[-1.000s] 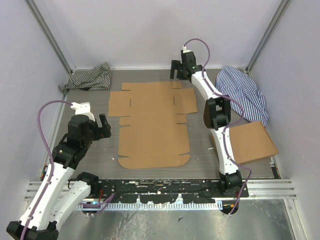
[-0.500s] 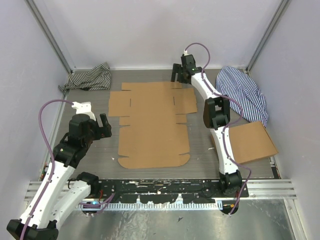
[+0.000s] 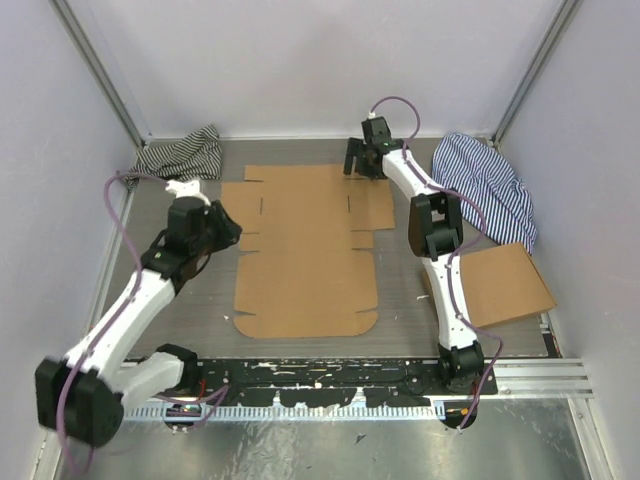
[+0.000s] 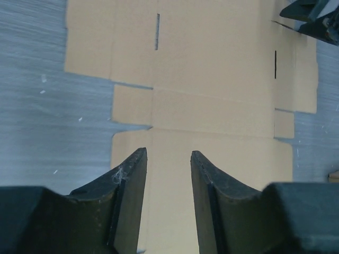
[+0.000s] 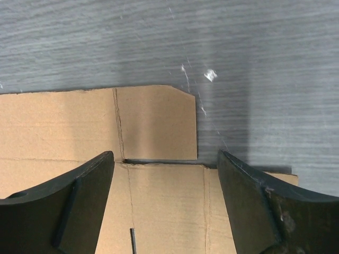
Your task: Fold the paper box
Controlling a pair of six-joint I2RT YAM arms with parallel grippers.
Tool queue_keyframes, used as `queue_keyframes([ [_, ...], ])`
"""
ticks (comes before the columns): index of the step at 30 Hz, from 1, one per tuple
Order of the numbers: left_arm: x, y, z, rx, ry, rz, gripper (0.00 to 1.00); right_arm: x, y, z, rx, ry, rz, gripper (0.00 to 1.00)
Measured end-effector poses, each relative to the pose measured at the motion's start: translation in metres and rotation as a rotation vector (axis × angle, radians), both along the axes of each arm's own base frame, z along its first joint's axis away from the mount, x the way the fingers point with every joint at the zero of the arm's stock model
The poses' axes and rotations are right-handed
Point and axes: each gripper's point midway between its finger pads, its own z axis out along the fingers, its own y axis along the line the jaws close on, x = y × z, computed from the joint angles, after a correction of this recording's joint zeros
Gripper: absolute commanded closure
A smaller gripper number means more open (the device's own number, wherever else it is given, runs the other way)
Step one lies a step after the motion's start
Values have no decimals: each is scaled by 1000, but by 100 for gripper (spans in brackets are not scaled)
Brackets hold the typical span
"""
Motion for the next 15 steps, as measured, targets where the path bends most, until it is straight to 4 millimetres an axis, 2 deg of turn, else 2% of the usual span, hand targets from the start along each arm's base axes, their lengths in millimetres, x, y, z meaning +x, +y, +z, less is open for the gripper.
queue_keyframes([
  [3, 34, -19, -16, -33, 73, 0, 65, -9, -4, 0, -13, 19, -13, 17],
  [7, 91, -41, -24, -44, 126, 3, 74, -34, -13, 7, -47, 56, -34, 17],
  [11, 141, -57, -28, -58, 136, 18, 77, -52, -6, 40, -54, 28, -24, 17],
  [15, 182, -66, -47, -59, 174, 35, 83, -60, 17, 78, -45, -40, 9, 23],
])
